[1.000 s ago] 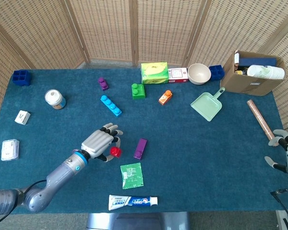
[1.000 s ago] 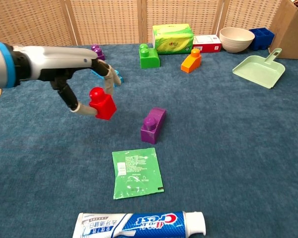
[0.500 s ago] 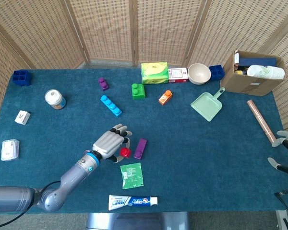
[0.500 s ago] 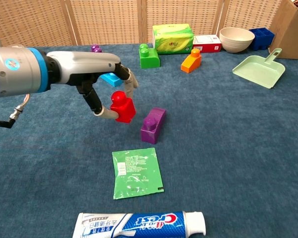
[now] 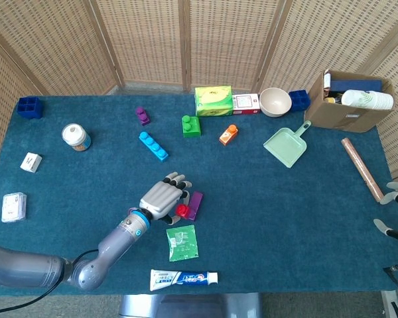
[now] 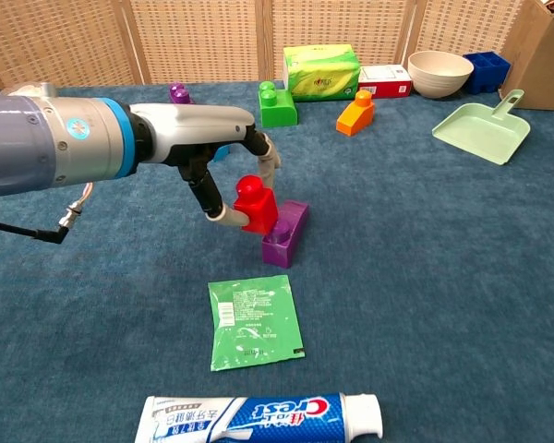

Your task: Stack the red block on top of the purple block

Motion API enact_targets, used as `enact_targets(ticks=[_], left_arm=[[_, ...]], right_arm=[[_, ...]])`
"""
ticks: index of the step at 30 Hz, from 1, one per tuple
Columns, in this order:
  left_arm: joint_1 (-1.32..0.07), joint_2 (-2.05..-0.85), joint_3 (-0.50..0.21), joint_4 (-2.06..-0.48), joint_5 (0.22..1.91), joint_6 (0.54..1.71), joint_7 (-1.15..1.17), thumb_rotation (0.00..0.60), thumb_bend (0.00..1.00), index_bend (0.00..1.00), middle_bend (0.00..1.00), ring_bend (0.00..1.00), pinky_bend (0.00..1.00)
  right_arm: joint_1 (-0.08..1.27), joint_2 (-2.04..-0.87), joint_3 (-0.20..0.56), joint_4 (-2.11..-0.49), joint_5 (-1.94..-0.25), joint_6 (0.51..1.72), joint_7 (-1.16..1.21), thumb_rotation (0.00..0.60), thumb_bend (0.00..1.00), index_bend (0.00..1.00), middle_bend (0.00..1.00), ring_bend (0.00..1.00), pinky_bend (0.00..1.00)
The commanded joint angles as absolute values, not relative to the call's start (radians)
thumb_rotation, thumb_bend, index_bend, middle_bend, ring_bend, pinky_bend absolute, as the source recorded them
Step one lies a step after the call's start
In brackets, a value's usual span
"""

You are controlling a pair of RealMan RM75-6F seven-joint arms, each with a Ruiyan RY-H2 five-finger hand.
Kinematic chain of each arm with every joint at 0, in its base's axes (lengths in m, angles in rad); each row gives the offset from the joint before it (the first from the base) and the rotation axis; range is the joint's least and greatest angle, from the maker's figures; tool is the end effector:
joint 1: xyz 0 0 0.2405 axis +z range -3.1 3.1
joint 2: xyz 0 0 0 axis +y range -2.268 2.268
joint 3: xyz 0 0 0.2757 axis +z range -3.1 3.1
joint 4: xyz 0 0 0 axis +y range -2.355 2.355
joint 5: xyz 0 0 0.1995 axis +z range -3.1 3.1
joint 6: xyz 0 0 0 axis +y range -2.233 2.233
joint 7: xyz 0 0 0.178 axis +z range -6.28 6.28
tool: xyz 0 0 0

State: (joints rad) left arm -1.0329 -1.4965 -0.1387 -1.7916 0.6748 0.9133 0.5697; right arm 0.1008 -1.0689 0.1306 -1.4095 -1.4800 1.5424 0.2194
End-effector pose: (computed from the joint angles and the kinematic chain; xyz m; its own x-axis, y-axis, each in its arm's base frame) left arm -0.0595 0.3576 -0.0448 0.4771 0.4643 0.7462 0.8447 -0.4768 -0.2434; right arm -0.3463 -0.2377 0.2436 0.4098 0.1643 0.8973 -0.9092 -0.0053 0.4162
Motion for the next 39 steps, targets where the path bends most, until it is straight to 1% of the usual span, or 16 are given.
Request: enact_targets(ticks=[1, 15, 39], left_arm=[[-1.044, -1.507, -0.139, -1.781, 0.665, 0.913, 0.573, 0.6, 0.39, 0.52, 0.17, 0.07, 0.0], [-1.081, -1.549, -0.142, -1.738, 0.63, 0.906, 0.57, 0.6, 0.39, 0.52, 0.17, 0.07, 0.0], [-1.128, -1.575, -0.127, -1.723, 0.583, 0.929, 0.608, 0.6, 0.39, 0.52, 0.17, 0.07, 0.0]], right_arm=[[0.1, -1.069, 0.13, -1.407, -1.48, 1.542, 0.223, 0.6, 0.04, 0.5, 0.31, 0.1, 0.17], [0.092, -1.066, 0.13, -1.395, -1.478, 1.542, 0.244, 0.6, 0.04, 0.5, 0.31, 0.1, 0.17], [0.08, -1.069, 0.129, -1.375, -1.479, 1.546, 0.276, 0.6, 0.04, 0.5, 0.31, 0.1, 0.17]])
